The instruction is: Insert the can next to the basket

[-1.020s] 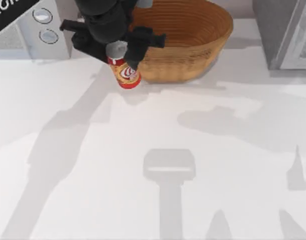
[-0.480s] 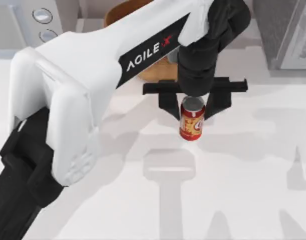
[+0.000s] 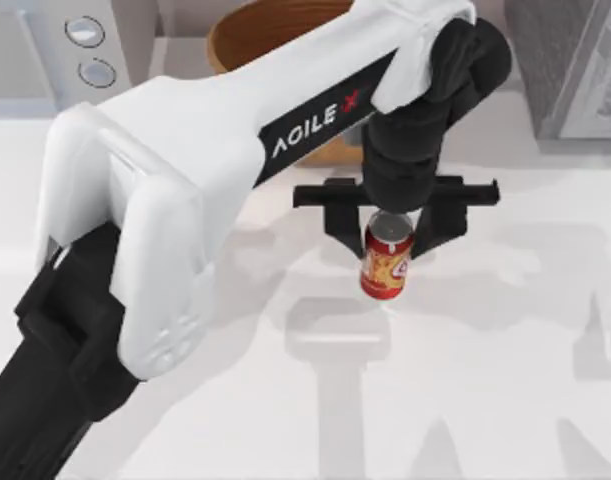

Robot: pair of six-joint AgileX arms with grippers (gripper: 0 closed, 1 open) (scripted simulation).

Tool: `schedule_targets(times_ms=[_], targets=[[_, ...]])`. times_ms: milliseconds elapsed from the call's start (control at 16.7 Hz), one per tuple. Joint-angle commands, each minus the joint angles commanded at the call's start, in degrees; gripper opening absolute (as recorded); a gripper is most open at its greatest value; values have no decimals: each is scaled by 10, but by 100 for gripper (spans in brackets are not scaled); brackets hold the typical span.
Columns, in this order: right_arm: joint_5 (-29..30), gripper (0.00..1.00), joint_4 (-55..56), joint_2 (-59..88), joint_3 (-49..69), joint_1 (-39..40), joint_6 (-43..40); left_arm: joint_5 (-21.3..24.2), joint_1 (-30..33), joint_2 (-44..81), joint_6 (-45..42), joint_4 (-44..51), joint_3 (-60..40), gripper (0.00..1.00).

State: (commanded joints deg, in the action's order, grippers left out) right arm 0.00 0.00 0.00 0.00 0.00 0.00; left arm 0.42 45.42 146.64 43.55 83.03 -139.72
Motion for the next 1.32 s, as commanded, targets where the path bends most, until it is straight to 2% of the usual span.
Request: schedule_targets(times_ms=[360,1140,1320], targets=[[0,100,0,0,0,0,0,-1,2,-4,1,-14,17,0],[0,100,0,0,0,0,0,-1,2,-4,1,-14,17,98],[0,100,0,0,0,0,0,-1,2,-4,1,-14,17,100]])
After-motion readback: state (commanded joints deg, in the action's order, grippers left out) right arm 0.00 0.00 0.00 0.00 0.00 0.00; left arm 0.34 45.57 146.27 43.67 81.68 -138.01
